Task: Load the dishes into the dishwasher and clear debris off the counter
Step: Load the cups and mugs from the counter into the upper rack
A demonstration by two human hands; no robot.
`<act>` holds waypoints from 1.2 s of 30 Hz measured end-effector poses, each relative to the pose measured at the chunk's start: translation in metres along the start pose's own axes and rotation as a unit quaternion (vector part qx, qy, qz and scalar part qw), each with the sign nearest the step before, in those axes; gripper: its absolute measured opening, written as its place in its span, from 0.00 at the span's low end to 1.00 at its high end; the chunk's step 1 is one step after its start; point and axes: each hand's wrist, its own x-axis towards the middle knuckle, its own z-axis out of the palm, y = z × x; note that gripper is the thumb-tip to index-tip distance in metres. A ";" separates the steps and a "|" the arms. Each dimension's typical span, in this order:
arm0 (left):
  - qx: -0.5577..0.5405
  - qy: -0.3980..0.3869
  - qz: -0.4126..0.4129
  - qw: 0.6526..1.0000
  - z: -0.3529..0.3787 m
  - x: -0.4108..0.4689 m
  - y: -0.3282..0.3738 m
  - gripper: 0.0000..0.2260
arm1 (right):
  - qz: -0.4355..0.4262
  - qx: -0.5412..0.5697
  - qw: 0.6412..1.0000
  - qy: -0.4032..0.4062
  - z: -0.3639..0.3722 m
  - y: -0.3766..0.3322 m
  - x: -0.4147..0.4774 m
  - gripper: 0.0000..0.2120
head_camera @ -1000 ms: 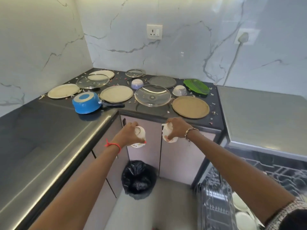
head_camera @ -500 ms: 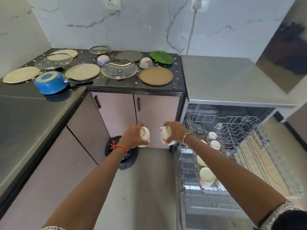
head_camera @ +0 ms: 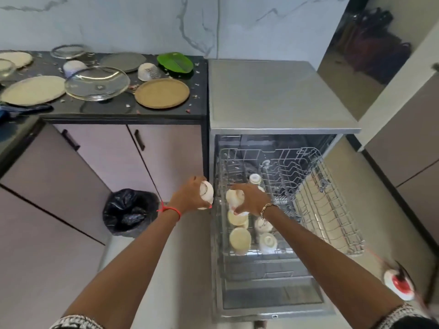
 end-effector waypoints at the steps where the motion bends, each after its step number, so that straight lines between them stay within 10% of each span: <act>1: 0.001 0.007 -0.005 1.000 0.008 0.010 0.011 0.34 | -0.001 -0.002 1.000 -0.008 -0.006 0.017 0.004 0.37; 16: 0.004 0.084 -0.067 0.994 0.087 0.121 0.061 0.35 | 0.035 0.047 0.998 -0.031 -0.047 0.189 0.113 0.33; 36: -0.006 0.083 -0.061 0.995 0.155 0.239 0.003 0.37 | 0.049 0.050 0.997 0.043 0.027 0.219 0.312 0.33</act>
